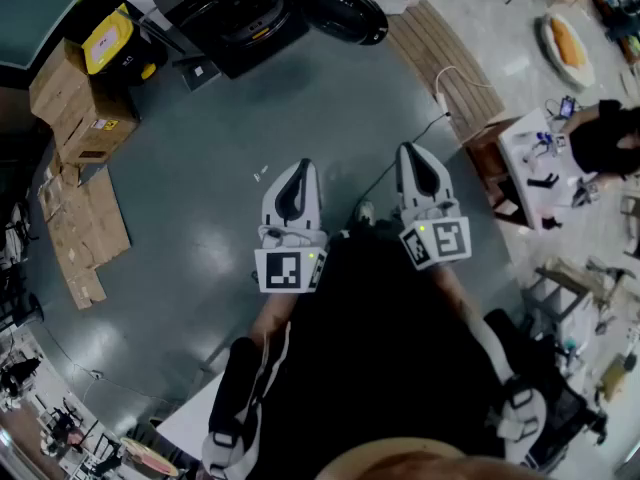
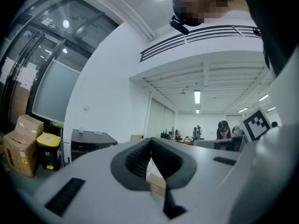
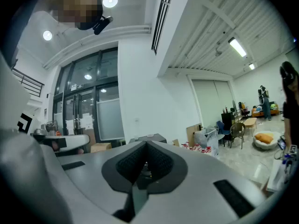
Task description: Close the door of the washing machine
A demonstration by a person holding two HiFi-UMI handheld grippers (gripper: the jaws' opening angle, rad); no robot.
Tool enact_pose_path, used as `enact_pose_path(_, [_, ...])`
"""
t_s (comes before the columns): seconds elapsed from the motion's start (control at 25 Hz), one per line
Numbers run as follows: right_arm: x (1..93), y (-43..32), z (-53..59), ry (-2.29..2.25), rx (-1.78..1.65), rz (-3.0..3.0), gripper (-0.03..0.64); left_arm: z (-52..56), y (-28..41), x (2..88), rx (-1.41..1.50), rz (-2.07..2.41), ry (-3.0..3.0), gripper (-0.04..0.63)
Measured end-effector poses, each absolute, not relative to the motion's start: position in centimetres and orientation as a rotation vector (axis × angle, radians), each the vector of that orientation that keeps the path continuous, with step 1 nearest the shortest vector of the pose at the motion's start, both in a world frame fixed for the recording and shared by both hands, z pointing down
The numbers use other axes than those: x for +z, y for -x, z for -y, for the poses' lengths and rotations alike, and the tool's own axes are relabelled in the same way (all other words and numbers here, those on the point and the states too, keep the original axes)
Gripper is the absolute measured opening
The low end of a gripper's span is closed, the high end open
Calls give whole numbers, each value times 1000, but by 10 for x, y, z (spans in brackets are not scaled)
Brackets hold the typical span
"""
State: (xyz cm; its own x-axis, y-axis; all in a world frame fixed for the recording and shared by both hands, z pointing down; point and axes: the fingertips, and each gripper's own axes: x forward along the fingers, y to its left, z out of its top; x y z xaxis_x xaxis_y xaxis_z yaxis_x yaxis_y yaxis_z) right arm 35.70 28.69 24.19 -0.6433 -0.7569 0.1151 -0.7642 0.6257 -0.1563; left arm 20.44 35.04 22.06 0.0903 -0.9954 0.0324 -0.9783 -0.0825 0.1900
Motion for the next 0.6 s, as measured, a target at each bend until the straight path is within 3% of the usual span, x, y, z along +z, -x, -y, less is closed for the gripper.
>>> enact_pose_path(0.6, [240, -342, -299, -1360, 302, 2813, 8, -362, -188, 223, -159, 1984, -2212, 6])
